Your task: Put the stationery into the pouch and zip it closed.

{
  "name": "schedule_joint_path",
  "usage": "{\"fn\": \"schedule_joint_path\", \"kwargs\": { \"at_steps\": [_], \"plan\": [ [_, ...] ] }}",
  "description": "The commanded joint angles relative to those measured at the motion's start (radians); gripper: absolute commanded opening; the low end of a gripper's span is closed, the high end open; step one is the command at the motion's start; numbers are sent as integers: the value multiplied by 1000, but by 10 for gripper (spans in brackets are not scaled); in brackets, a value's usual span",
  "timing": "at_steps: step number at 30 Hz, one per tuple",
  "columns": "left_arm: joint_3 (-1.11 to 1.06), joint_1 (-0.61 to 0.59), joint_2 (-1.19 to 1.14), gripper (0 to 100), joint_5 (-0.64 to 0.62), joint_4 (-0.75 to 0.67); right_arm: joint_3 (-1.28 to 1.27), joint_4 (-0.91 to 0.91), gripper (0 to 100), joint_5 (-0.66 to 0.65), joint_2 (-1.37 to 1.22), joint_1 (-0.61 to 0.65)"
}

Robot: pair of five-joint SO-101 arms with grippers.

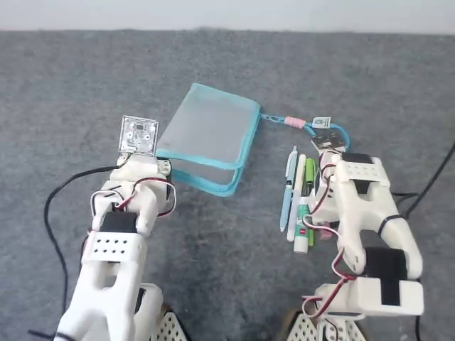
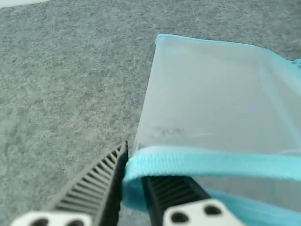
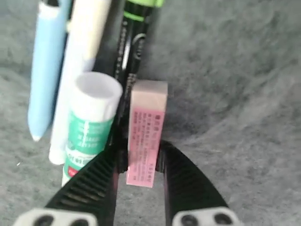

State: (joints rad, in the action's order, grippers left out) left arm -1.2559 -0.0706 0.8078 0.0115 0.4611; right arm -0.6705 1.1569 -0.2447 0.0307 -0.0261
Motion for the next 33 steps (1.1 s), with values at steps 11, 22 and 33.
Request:
{"fn": "schedule_joint_path", "kwargs": {
  "at_steps": [11, 22, 33],
  "plan": [
    [44, -11, 0, 11, -11, -38, 327, -4, 31, 21, -166, -96],
    [45, -11, 0, 11, -9, -40, 218, -7, 140, 17, -76, -94],
    [42, -11, 0, 11, -9, -37, 140, -67, 106, 20, -71, -97]
  ]
}}
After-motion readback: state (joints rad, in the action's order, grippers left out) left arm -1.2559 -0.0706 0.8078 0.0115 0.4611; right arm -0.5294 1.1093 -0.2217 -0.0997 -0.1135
